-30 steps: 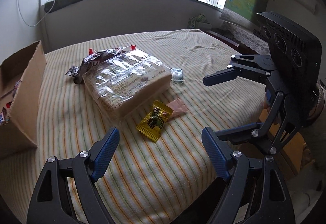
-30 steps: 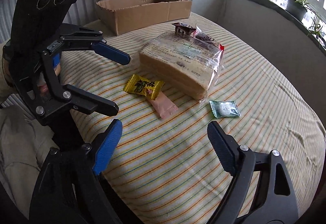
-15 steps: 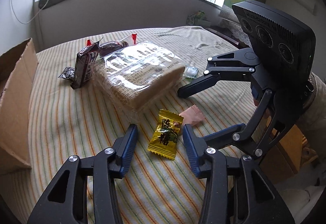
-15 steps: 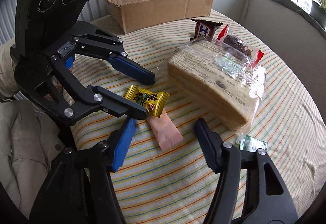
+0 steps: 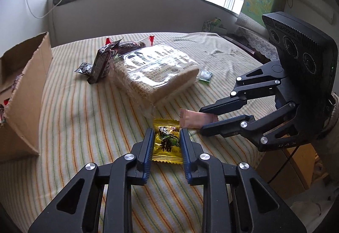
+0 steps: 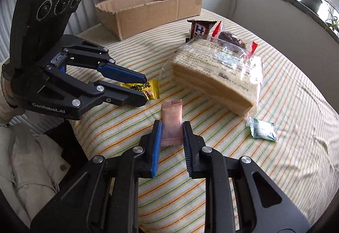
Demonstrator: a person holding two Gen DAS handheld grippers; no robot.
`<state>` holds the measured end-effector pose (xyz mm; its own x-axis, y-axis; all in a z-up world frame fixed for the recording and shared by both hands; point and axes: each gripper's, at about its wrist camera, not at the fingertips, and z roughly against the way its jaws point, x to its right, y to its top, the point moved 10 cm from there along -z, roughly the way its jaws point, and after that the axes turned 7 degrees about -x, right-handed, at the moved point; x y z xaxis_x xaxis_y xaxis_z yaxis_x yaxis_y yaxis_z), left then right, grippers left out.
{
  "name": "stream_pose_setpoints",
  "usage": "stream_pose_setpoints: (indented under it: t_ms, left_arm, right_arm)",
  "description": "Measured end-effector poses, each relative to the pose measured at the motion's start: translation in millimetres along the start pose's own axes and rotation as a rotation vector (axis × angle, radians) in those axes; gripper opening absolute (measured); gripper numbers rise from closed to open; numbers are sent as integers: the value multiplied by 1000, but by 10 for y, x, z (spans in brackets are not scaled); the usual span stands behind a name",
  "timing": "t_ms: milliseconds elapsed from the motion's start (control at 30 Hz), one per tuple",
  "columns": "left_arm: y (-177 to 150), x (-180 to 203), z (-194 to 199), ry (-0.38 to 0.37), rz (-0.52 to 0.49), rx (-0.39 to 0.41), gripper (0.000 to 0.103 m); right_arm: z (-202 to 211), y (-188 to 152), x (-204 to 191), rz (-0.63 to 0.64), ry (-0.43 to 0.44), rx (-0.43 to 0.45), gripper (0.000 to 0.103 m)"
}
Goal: Organize snacks
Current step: 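Grasp the yellow candy with the left tool while the right tool grasps the pink candy, then carry both candies over the box and open both tools to drop them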
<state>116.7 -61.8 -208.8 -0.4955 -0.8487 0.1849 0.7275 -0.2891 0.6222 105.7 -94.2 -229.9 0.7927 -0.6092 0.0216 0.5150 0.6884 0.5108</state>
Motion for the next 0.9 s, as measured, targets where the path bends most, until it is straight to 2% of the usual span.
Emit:
stream_pose_setpoints:
  t_ms: [133,333,633,767,900]
  left_arm:
    - [16,-25,39,17,15,14,23]
    - [16,-84,79,51,56,42,23]
    - [76,-102,135,77,87,80,23]
    - [254,-79,289,82,76,132,23]
    - [620,-24,610,90,29,229,23]
  right_arm:
    - [76,-47,27,-89,-22,46,20]
    - [141,-193,124,-302,-23,160,20]
    - [278,-114,327,-465,-49,298,20]
    - [651,74,505,-502,-84,386,20]
    - [1233,380,582,-469,-160,484,20]
